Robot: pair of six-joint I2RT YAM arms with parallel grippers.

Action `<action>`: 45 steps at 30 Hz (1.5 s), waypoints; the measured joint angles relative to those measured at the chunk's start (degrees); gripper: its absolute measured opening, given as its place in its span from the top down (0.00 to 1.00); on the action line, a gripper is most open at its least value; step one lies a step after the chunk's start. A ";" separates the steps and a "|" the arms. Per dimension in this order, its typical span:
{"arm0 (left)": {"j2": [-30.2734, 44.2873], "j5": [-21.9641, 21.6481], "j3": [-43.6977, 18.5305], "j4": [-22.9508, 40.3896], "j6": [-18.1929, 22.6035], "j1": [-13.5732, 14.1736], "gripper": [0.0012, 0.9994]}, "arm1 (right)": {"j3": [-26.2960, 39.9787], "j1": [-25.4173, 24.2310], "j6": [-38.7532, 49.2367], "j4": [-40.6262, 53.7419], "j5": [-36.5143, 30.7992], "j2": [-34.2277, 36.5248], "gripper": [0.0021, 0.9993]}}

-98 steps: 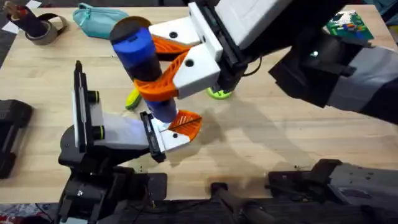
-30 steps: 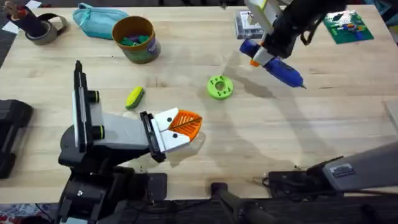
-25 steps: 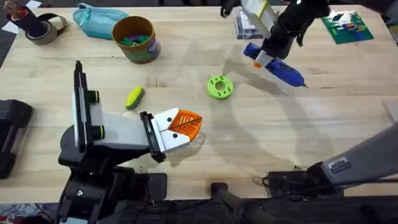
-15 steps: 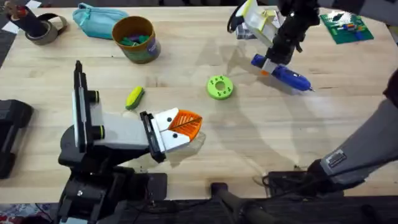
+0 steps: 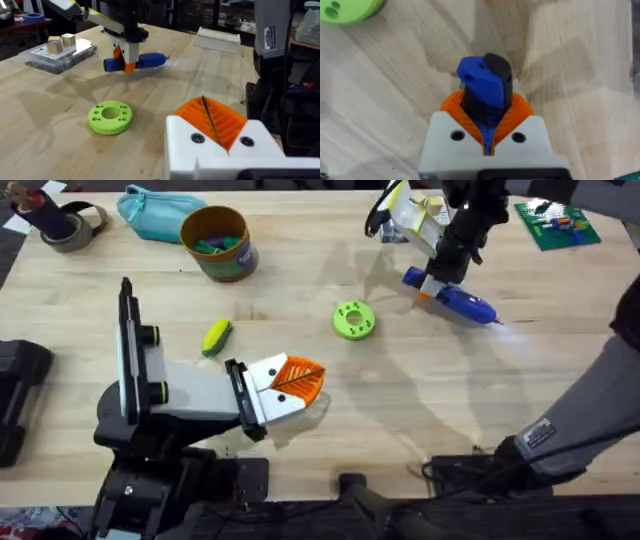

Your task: Pick up the gripper from the table and insert it into the empty holder that is missing its gripper. Then pick up a screw, insert it into the mounting hole, and use the screwdriver to tighten it. Finally, clean up the table by picking up the vegetable and placing it into the bucket.

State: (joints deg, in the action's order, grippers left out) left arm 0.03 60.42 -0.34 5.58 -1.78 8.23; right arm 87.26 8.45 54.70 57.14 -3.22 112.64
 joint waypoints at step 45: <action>0.00 -2.51 0.02 -0.68 -0.20 0.00 0.01 | 1.46 0.37 -15.04 5.07 7.92 -28.28 0.00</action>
State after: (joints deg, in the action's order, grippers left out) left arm 0.03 57.91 -0.32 4.91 -1.98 8.23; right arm 88.73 8.82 39.66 62.22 4.70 84.36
